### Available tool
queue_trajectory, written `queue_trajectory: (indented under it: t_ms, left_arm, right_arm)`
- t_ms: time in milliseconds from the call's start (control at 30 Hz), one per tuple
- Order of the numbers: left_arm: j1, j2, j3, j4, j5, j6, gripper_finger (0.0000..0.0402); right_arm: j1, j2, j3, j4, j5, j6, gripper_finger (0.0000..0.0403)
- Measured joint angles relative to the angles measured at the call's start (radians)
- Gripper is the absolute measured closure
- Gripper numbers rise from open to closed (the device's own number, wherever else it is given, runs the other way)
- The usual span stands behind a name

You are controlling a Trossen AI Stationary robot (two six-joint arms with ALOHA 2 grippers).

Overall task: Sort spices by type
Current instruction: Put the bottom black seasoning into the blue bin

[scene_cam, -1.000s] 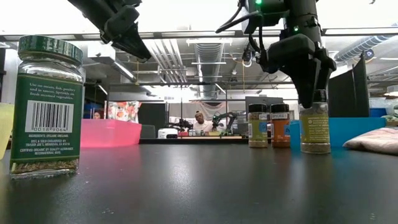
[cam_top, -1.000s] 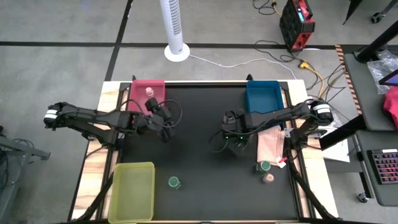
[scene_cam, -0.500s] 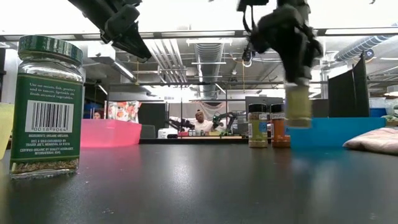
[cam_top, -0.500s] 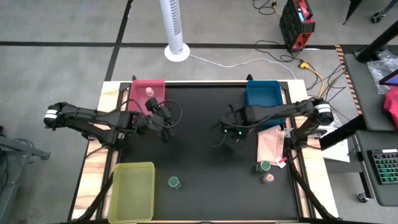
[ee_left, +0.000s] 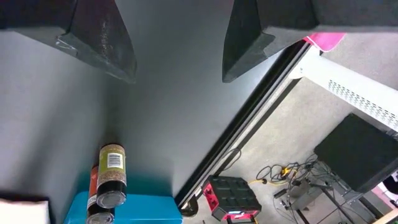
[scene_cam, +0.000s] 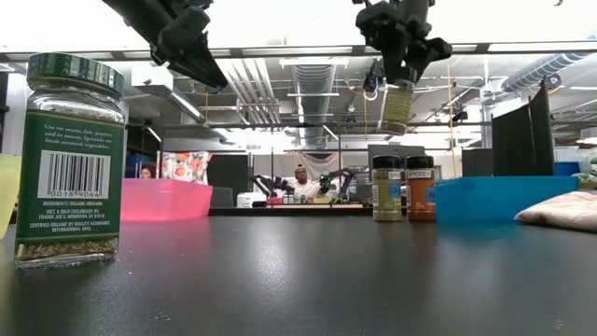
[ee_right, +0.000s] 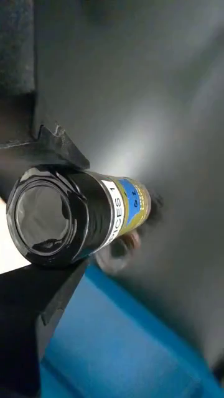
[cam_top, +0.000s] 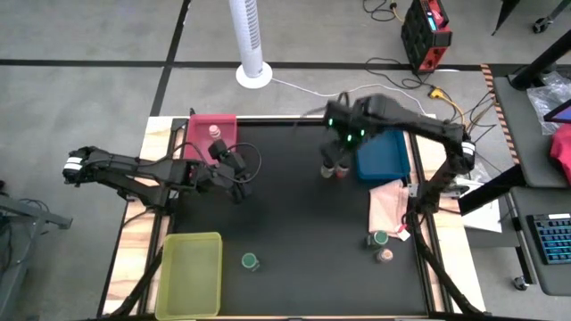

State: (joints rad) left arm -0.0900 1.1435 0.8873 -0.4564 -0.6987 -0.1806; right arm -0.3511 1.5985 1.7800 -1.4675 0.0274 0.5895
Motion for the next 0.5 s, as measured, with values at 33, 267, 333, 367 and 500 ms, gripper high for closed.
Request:
queue_trajectory:
  t_ms: [33, 267, 333, 367, 500]
  left_arm:
    - [0.0, 0.0, 0.0, 0.0, 0.0, 0.0, 0.0182]
    - [0.0, 0.0, 0.0, 0.0, 0.0, 0.01, 0.0182]
    - [0.0, 0.0, 0.0, 0.0, 0.0, 0.011, 0.0182]
    - [0.0, 0.0, 0.0, 0.0, 0.0, 0.011, 0.0182]
    - [0.0, 0.0, 0.0, 0.0, 0.0, 0.011, 0.0182]
  right_arm:
    - [-0.036, 0.007, 0.014, -0.02, 0.001, -0.012, 0.0206]
    - [-0.282, 0.075, 0.101, -0.087, 0.009, -0.112, 0.0206]
    - [-0.342, 0.1, 0.128, -0.105, 0.01, -0.135, 0.0206]
    - [-0.372, 0.109, 0.137, -0.104, 0.009, -0.139, 0.0206]
    - [-0.48, 0.14, 0.139, -0.103, -0.012, -0.176, 0.0206]
